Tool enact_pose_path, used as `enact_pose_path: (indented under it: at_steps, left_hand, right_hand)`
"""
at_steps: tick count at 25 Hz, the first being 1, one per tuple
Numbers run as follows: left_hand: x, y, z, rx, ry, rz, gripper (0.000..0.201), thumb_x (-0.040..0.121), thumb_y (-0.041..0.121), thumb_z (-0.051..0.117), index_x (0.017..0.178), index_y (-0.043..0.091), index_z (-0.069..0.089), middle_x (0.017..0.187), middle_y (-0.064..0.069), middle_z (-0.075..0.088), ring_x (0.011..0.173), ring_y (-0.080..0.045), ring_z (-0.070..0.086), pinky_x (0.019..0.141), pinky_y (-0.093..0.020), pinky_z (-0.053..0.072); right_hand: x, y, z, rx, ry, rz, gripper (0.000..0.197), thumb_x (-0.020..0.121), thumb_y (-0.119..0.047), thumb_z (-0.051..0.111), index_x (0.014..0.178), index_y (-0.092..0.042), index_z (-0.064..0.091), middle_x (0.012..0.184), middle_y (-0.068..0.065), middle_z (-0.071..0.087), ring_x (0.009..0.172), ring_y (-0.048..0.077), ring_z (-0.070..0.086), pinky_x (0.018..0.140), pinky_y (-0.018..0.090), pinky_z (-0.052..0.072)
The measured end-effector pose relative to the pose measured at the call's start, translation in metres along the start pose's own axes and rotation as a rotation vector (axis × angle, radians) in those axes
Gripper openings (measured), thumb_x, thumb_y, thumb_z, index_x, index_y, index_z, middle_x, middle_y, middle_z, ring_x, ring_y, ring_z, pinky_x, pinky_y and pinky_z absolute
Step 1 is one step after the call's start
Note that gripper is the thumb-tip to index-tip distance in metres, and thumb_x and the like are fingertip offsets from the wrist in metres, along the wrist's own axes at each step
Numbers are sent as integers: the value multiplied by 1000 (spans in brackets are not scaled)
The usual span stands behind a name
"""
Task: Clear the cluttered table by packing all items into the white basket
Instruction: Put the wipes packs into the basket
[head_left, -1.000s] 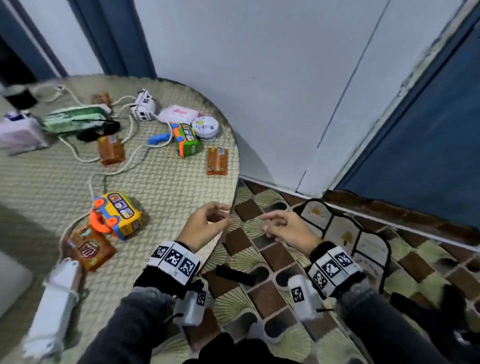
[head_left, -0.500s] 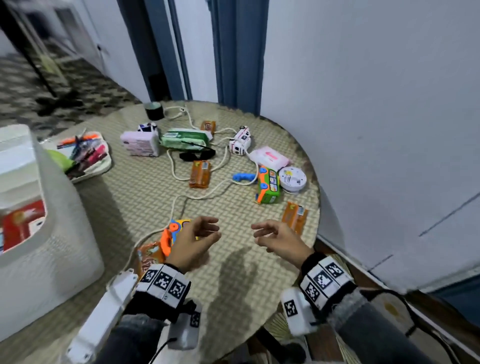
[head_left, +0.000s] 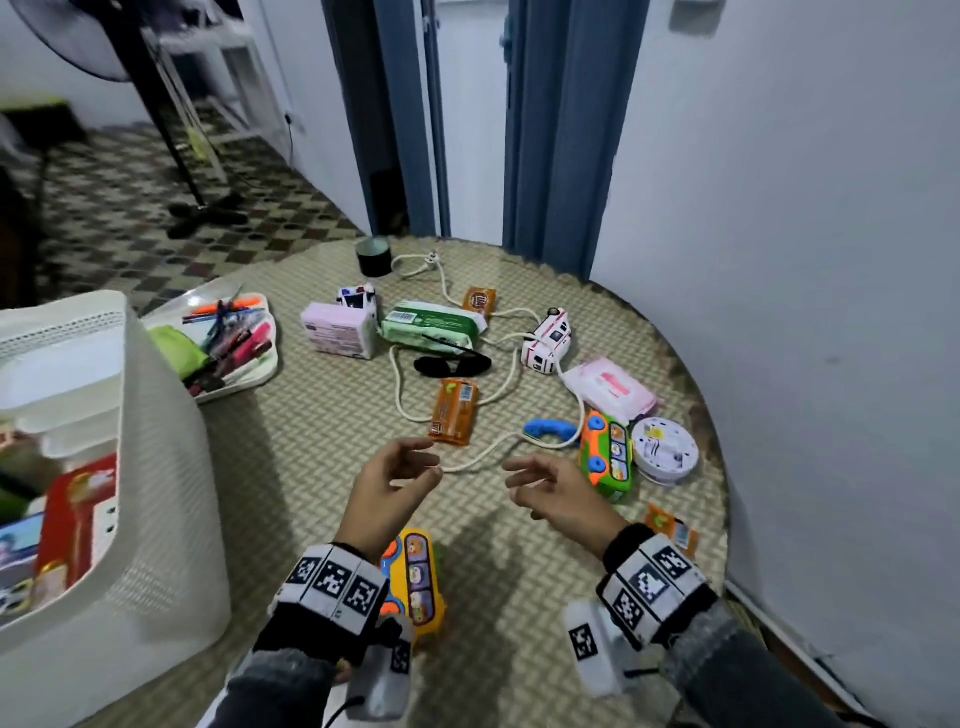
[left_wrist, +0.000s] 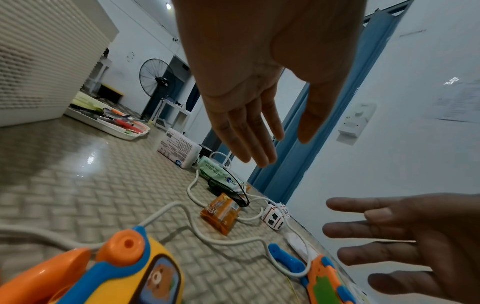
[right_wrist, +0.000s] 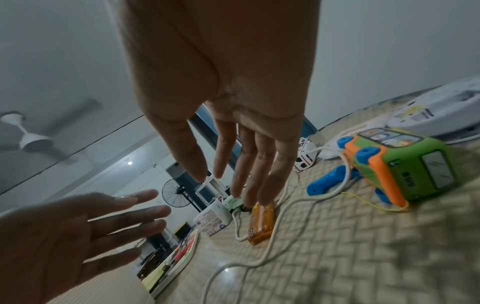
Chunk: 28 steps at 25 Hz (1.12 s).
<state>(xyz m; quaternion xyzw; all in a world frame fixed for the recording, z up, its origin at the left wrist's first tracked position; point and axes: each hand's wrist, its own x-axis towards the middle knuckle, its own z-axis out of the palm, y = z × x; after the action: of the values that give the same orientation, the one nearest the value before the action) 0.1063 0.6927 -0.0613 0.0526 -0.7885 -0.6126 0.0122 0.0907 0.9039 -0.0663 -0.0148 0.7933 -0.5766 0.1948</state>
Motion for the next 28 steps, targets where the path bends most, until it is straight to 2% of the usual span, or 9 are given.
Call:
enact_pose_path:
  at_steps: [3, 7, 10, 14, 17, 20, 23, 25, 28]
  left_hand:
    - [23, 7, 6, -2, 27, 13, 26, 87, 4, 64, 108, 18, 59, 98, -3, 68, 92, -14, 64, 79, -26, 50]
    - [65, 11, 16, 4, 89, 25, 27, 87, 3, 65, 111, 13, 60, 97, -2, 68, 89, -12, 64, 69, -13, 48]
    - [101, 10, 25, -24, 179, 26, 25, 85, 3, 66, 109, 11, 62, 97, -5, 70, 89, -15, 65, 70, -14, 48]
    - [151, 8, 36, -5, 327, 3, 22, 86, 11, 67, 107, 14, 63, 100, 1, 69, 95, -10, 64, 72, -16, 47]
    - [188, 1, 32, 9, 435, -26, 20, 87, 13, 67, 106, 15, 64, 102, 1, 68, 100, -15, 63, 75, -20, 47]
    - [228, -7, 27, 61, 476, -66, 23, 88, 15, 66, 110, 14, 63, 110, 0, 65, 107, -15, 58, 75, -18, 44]
    - [269, -14, 21, 106, 501, -110, 33, 87, 14, 67, 118, 8, 61, 111, -1, 62, 106, -12, 55, 82, -25, 41]
    - [292, -22, 14, 163, 496, -111, 37, 86, 16, 69, 121, 10, 59, 115, -1, 60, 107, -10, 53, 86, -23, 39]
    - [326, -42, 0, 227, 484, -117, 41, 85, 18, 69, 124, 11, 57, 126, -1, 57, 116, -12, 50, 93, -23, 36]
  right_hand:
    - [28, -7, -10, 8, 5, -23, 26, 90, -2, 57, 113, -14, 60, 105, 10, 63, 79, 10, 57, 57, 10, 44]
    - [79, -15, -29, 30, -9, -44, 27, 90, -2, 58, 116, -8, 61, 107, 13, 65, 85, 19, 58, 63, 19, 44]
    - [121, -17, -46, 66, -32, -81, 22, 87, 0, 61, 104, -13, 64, 99, 13, 66, 81, 15, 58, 65, 20, 44]
    - [188, -24, -71, 118, -53, -86, 17, 88, -4, 62, 100, -16, 64, 93, 8, 63, 81, 15, 58, 59, 17, 45]
    - [237, -28, -80, 166, -17, -74, 17, 89, -6, 61, 96, -20, 64, 88, 9, 62, 76, 18, 59, 57, 22, 46]
    - [284, -34, -83, 224, 21, -50, 19, 88, -3, 60, 105, -11, 65, 82, 4, 61, 71, 15, 57, 58, 23, 46]
    - [330, -30, -77, 239, 42, -18, 24, 86, -2, 63, 109, -9, 64, 88, 4, 63, 73, 10, 57, 59, 21, 46]
    - [354, -23, -70, 251, 47, 18, 28, 84, -2, 67, 110, -9, 63, 98, 7, 63, 81, 12, 59, 60, 19, 45]
    - [389, -3, -55, 247, 26, 36, 48, 78, -2, 74, 122, -9, 55, 117, 10, 58, 101, 19, 58, 76, 25, 51]
